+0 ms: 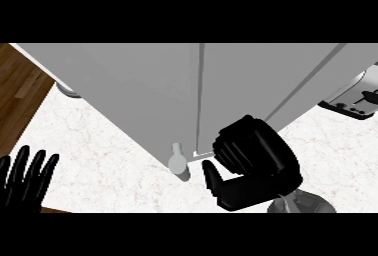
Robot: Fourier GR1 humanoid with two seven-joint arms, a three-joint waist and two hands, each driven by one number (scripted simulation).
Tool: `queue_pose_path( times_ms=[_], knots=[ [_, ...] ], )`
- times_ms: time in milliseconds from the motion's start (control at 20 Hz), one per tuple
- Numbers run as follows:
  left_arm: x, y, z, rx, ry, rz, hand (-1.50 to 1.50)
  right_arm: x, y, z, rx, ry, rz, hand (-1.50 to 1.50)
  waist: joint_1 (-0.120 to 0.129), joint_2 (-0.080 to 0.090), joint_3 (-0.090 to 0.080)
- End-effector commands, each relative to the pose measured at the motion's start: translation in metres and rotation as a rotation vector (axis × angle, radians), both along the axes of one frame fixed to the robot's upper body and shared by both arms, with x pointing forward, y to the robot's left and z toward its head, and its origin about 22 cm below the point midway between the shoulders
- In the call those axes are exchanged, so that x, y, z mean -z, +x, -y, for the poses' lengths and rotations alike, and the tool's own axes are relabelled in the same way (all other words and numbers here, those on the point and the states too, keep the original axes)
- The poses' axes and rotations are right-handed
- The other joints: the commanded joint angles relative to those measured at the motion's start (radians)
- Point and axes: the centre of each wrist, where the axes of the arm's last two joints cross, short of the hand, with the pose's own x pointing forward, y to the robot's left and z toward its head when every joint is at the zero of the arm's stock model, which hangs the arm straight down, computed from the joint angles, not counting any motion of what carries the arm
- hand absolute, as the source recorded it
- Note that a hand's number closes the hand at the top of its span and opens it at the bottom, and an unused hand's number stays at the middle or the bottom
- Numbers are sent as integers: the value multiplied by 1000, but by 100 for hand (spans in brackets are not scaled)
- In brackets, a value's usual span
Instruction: Pick up the bottled water, place it into the cabinet and close the cabinet
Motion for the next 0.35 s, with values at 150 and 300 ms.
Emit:
queue_pose_path(
  times_ms=[150, 300],
  knots=[
    [0, 3, -6, -5, 0, -7, -150, -35, 82, -42, 109, 7, -57, 150, -18, -12, 5],
    [0, 1, -5, -16, -8, -7, -150, -35, 110, -52, 112, 14, -75, 150, -23, -11, 6]
  ],
)
